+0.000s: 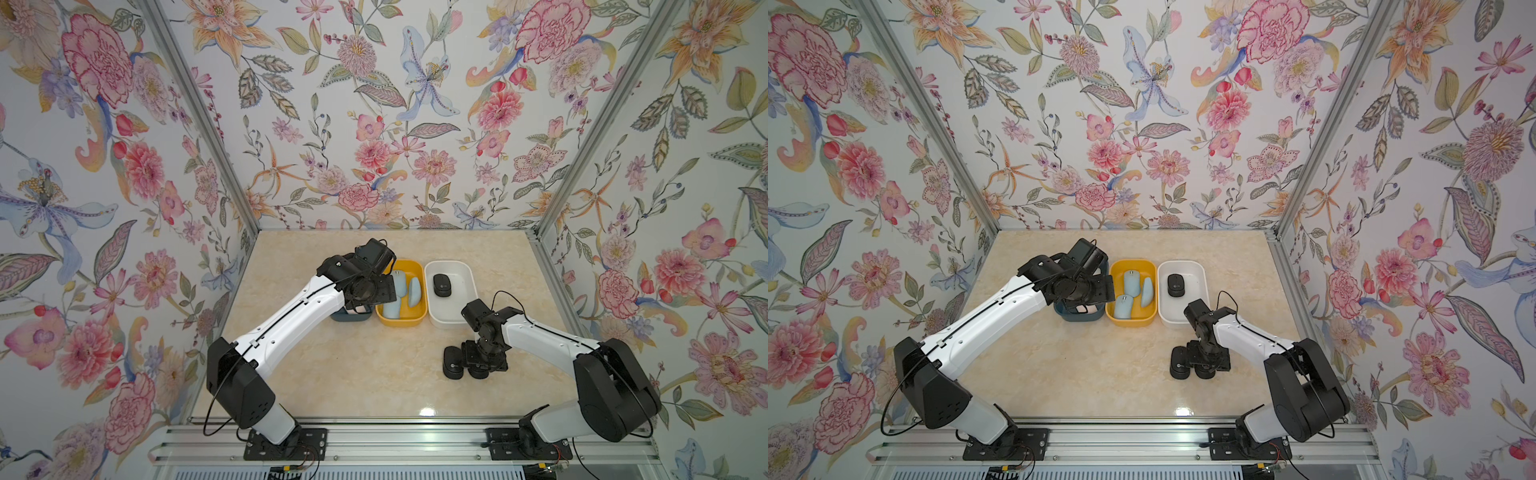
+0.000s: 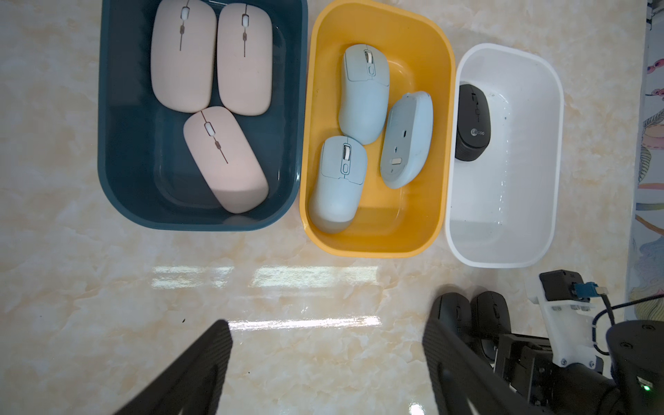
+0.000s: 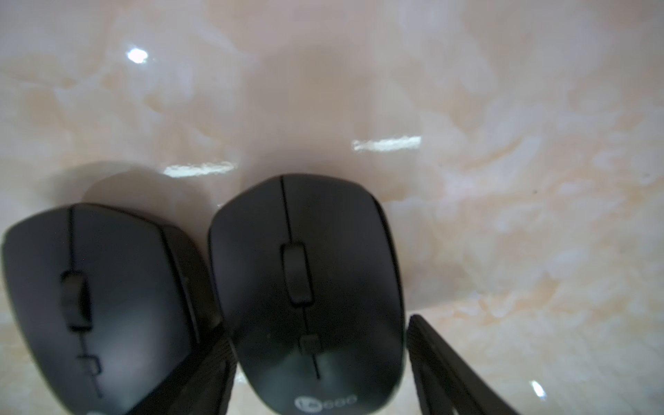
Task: Place the mice by color into the storage box
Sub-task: Pick up the mouse from the center of the board.
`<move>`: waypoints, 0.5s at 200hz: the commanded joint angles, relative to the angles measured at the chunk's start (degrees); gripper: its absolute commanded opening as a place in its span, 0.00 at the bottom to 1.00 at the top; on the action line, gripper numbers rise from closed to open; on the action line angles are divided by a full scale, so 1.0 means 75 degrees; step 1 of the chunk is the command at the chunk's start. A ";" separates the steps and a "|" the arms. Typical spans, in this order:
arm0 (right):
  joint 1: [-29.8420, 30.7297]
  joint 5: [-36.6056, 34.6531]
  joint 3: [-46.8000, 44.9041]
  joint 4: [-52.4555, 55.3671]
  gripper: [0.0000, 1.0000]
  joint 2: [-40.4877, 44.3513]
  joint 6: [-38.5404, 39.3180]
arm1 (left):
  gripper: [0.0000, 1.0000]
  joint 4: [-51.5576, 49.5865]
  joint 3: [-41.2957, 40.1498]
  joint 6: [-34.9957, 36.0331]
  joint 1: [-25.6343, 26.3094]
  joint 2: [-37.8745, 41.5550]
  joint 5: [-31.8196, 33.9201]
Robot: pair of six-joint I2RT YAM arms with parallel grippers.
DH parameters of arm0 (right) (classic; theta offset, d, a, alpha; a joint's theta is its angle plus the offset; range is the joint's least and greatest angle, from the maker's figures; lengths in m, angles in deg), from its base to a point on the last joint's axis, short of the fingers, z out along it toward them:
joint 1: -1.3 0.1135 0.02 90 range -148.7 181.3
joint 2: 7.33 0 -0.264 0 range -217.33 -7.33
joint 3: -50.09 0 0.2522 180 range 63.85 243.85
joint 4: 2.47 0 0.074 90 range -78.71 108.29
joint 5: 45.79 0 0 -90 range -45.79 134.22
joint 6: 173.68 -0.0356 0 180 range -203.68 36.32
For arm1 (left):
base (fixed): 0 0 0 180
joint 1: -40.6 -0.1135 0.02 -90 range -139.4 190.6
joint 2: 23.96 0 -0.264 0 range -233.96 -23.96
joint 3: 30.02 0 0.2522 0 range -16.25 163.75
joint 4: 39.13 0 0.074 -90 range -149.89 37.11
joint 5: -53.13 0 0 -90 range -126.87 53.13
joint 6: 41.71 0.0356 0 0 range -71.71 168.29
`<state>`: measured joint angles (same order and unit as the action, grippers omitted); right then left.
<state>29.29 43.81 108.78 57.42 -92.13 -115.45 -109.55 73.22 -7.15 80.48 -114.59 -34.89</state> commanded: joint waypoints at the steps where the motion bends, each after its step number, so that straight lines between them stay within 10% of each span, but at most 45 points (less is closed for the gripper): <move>1: -0.0029 0.0012 -0.0030 -0.0105 0.75 -0.0175 0.0137 | 0.87 -0.0020 -0.0083 -0.0119 0.0044 0.0230 0.0208; 100: -0.0017 -0.0077 0.0046 -0.0214 0.54 -0.0372 0.0275 | 0.87 -0.0016 -0.0124 -0.0155 0.0038 0.0233 0.0240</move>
<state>29.26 44.23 109.17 56.13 -93.96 -114.05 -109.53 73.09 -7.50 80.48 -114.37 -34.87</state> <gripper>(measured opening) 0.639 0.872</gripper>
